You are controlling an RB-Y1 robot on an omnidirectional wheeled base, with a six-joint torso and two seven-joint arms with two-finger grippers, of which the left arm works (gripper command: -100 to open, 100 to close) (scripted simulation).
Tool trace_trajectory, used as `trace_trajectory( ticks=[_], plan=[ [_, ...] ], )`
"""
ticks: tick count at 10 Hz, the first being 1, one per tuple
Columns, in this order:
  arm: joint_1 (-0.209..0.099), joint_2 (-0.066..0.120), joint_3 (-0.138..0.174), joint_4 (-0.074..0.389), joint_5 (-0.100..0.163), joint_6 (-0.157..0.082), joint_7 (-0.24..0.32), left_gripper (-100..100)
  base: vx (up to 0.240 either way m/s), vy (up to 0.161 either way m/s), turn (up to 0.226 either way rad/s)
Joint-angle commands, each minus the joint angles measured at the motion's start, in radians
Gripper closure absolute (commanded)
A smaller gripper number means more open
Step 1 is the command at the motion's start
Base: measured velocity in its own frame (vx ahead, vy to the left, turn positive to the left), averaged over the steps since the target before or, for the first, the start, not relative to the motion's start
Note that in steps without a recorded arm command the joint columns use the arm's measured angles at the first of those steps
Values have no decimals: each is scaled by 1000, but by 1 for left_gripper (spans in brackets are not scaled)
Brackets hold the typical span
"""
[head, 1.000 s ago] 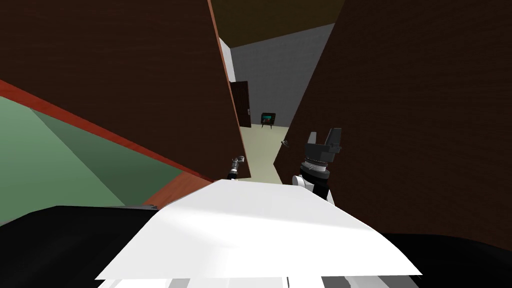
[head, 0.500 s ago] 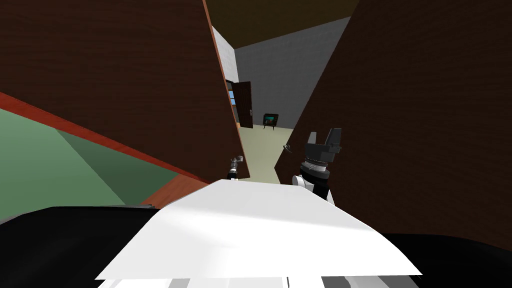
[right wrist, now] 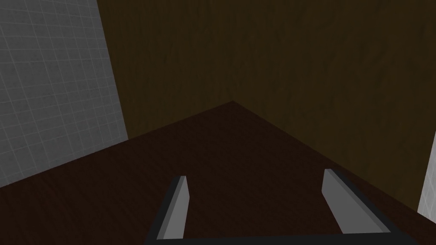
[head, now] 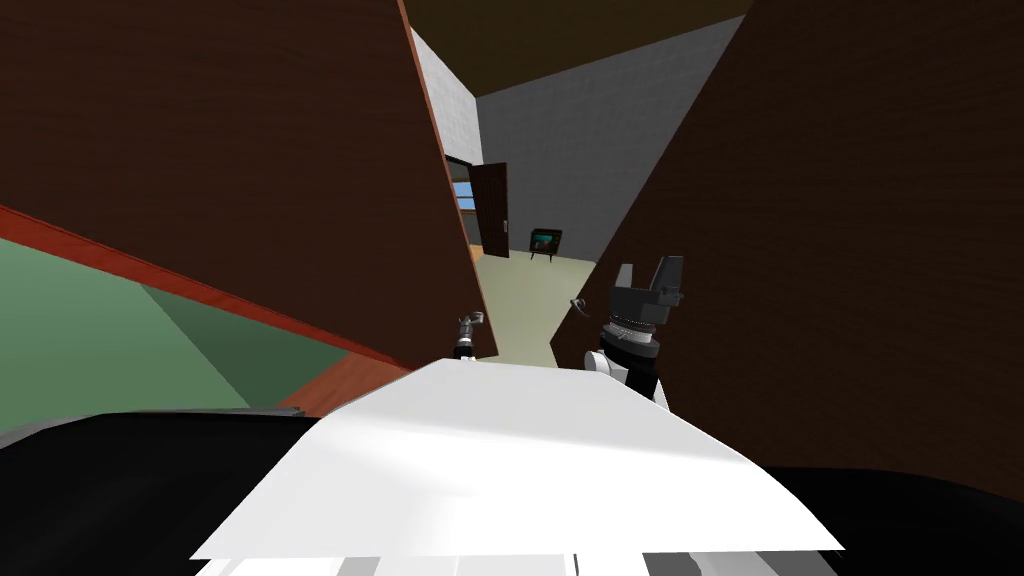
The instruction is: Push the door open
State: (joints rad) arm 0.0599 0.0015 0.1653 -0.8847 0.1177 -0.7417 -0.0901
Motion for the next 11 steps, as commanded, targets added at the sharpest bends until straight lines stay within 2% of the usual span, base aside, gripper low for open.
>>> trace_trajectory(
  ticks=[1, 5, 6, 7, 9, 11],
  plan=[
    [-1, 18, 15, -1, 8, -1, -7, 100, 115, -8, 37],
    [-2, 44, 46, -3, 24, -2, -21, 100, 191, -4, 37],
    [-2, 44, 46, -3, 24, -2, -21, 100, 132, 4, 18],
    [-3, 54, 66, -4, 34, -2, -30, 100, 184, 6, 46],
    [-4, 61, 88, -5, 45, -3, -40, 100, 227, -12, 57],
    [-4, 61, 88, -5, 45, -3, -40, 100, 103, 7, 14]
  ],
)
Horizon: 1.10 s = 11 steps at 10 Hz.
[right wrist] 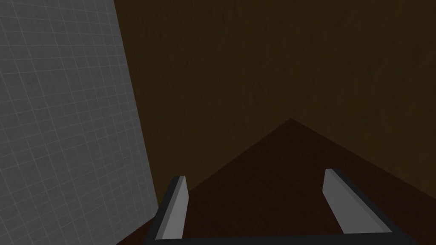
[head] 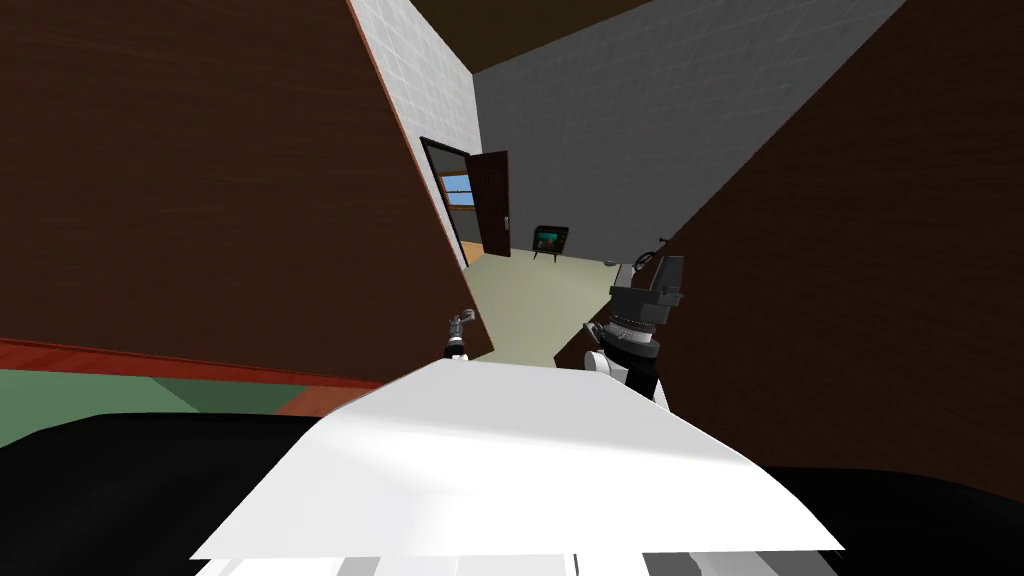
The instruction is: Push the door open
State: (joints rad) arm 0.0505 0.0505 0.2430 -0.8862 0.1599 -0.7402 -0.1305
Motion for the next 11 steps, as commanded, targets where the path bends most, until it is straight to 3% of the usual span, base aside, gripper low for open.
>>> trace_trajectory(
  ticks=[1, 6, 11],
  plan=[
    [5, 14, 33, -5, 15, -6, -10, 100, 145, 11, 60],
    [4, 9, 69, -7, 33, -7, -27, 100, 133, -4, 41],
    [1, -22, 124, -11, 62, -9, -52, 100, 192, -21, 65]
  ],
)
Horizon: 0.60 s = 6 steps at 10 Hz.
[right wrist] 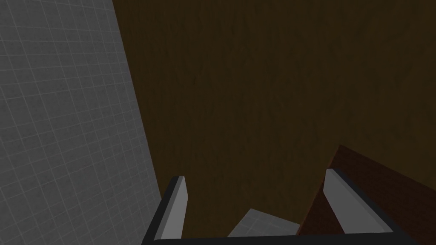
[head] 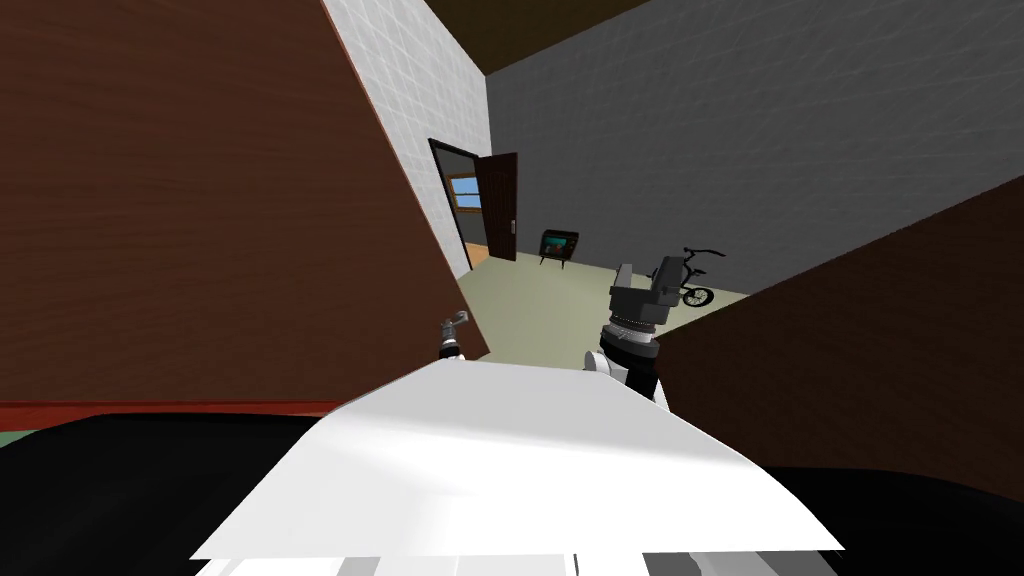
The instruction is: Push the door open
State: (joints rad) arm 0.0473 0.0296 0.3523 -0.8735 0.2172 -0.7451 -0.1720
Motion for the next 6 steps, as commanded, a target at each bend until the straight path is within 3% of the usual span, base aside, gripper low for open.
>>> trace_trajectory(
  ticks=[1, 6],
  plan=[
    [4, -10, 25, -24, 10, -4, -15, 100, 230, 2, 80],
    [2, -76, 71, -27, 33, -6, -36, 100, 190, -36, 77]
  ],
)
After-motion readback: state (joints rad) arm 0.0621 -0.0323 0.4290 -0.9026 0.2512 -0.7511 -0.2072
